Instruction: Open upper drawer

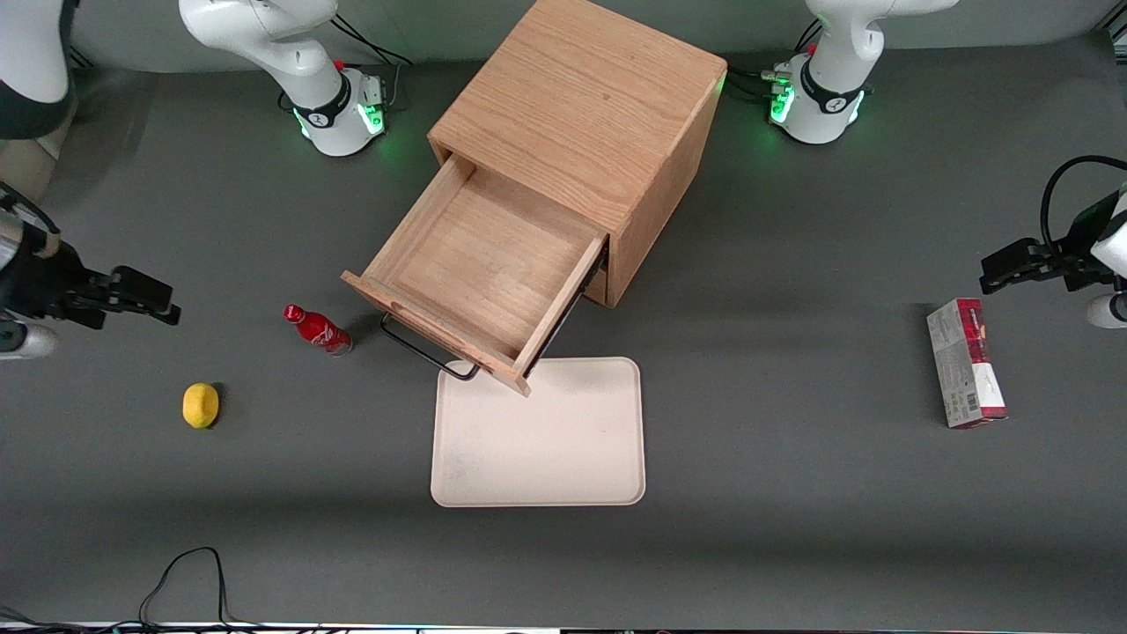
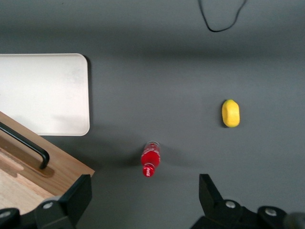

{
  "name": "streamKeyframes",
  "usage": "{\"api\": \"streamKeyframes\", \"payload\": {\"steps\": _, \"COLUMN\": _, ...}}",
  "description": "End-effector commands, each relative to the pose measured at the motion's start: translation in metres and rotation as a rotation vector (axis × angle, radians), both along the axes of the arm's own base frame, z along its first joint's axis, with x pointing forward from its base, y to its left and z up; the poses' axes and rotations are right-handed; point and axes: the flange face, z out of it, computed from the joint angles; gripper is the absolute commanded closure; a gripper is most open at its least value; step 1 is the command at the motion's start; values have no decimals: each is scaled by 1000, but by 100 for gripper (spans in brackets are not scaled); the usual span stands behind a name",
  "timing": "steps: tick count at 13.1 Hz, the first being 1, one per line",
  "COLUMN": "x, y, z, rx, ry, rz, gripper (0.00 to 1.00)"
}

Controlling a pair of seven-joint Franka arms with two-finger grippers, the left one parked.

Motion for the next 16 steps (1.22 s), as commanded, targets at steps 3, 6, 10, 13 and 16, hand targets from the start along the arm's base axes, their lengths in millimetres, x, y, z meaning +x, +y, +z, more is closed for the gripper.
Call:
{"api": "streamKeyframes", "payload": {"steps": 3, "x": -31, "y": -35, "z": -4, "rx": 6, "ry": -2, "rz": -73, "gripper": 0}}
{"api": "streamKeyframes", "payload": {"steps": 6, "x": -28, "y": -41, "z": -10, "rx": -48, "ry": 8, "rz": -69, "gripper": 0}}
{"api": "streamKeyframes", "payload": {"steps": 10, "x": -26, "y": -41, "z": -14, "rx": -54, "ry": 15, "rz": -24, "gripper": 0}}
{"api": "streamKeyframes", "payload": {"steps": 13, "x": -27, "y": -41, "z": -13, "rx": -55, "ry": 23, "rz": -30, "gripper": 0}}
{"api": "streamKeyframes", "payload": {"steps": 16, "x": -27, "y": -41, "z": -12, "rx": -55, "ry": 23, "rz": -33, "gripper": 0}}
